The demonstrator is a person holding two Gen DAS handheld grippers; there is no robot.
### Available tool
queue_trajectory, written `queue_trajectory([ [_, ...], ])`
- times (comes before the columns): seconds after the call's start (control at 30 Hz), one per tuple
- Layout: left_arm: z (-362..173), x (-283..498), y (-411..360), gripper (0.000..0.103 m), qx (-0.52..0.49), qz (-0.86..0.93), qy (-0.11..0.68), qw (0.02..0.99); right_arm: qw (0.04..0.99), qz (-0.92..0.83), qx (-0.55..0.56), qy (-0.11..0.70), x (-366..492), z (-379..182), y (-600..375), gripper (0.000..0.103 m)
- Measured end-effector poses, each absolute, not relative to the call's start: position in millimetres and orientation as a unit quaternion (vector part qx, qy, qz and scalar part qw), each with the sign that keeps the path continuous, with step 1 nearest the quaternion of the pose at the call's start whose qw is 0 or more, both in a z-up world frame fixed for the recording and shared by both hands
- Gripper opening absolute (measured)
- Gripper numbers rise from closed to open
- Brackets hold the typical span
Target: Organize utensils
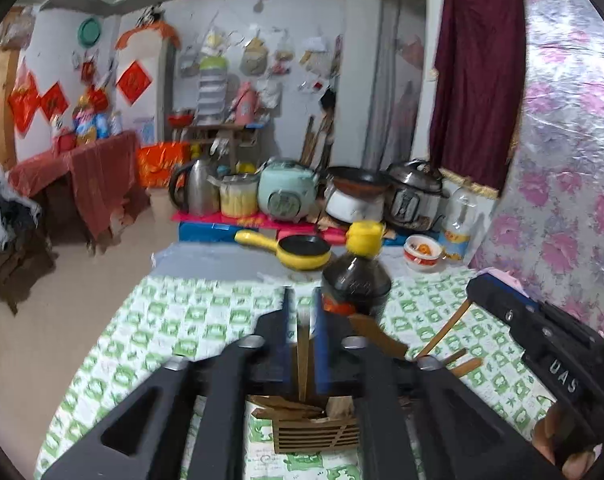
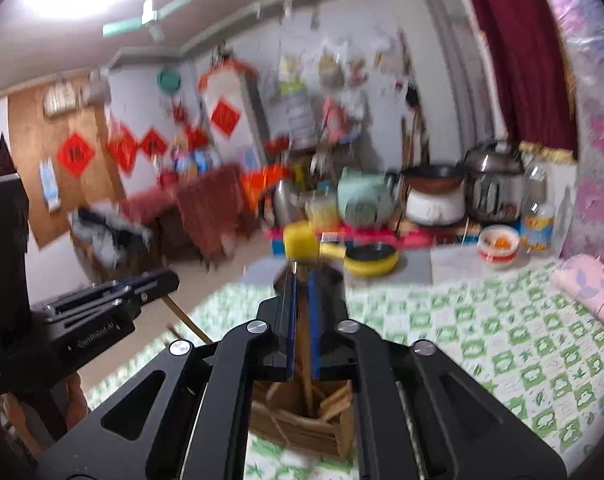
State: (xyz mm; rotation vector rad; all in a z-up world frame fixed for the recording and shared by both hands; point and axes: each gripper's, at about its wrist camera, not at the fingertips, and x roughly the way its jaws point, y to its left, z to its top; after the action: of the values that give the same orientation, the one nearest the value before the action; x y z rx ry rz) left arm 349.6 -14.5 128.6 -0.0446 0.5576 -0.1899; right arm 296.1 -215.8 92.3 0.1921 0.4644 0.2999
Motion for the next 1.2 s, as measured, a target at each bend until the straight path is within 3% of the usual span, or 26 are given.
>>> queue_trajectory([
  [0.03, 126.3, 351.8, -13.9, 0.076, -0.022, -0.097, 0.28, 0.955, 0.953, 0.153, 0.105, 0.239, 299.2, 89.8, -218.9, 0.019],
  [0.07, 125.2, 351.0, -11.6, 0.084, -0.03, -0.098, 0.274, 0.956, 0.948, 0.16, 0.121, 0.247, 301.6, 87.3, -223.8, 0.026],
  [0.1, 124.5, 348.9, -10.1, 0.089, -0.038, -0.095, 0.268, 0.958, 0.947, 0.159, 0.127, 0.248, 301.4, 87.0, -226.5, 0.029],
  [0.23, 131.7, 340.6, -5.1, 0.096, -0.044, -0.104, 0.261, 0.959, 0.957, 0.132, 0.119, 0.231, 292.4, 93.0, -234.9, 0.052],
  [0.43, 138.8, 327.1, -1.6, 0.097, -0.043, -0.085, 0.252, 0.963, 0.966, 0.123, 0.112, 0.196, 263.0, 110.5, -236.4, 0.079],
  [0.67, 118.6, 292.3, 2.7, 0.097, -0.008, -0.06, 0.252, 0.966, 0.972, 0.108, 0.092, 0.186, 227.3, 118.8, -235.0, 0.092],
  [0.87, 77.1, 264.8, 9.2, 0.097, -0.016, -0.052, 0.277, 0.959, 0.977, 0.066, 0.068, 0.192, 194.2, 90.5, -235.2, 0.097],
  [1.2, 24.7, 230.1, -23.5, 0.097, 0.089, -0.015, 0.245, 0.965, 0.959, 0.015, 0.009, 0.282, 198.9, 10.6, -236.5, 0.097],
])
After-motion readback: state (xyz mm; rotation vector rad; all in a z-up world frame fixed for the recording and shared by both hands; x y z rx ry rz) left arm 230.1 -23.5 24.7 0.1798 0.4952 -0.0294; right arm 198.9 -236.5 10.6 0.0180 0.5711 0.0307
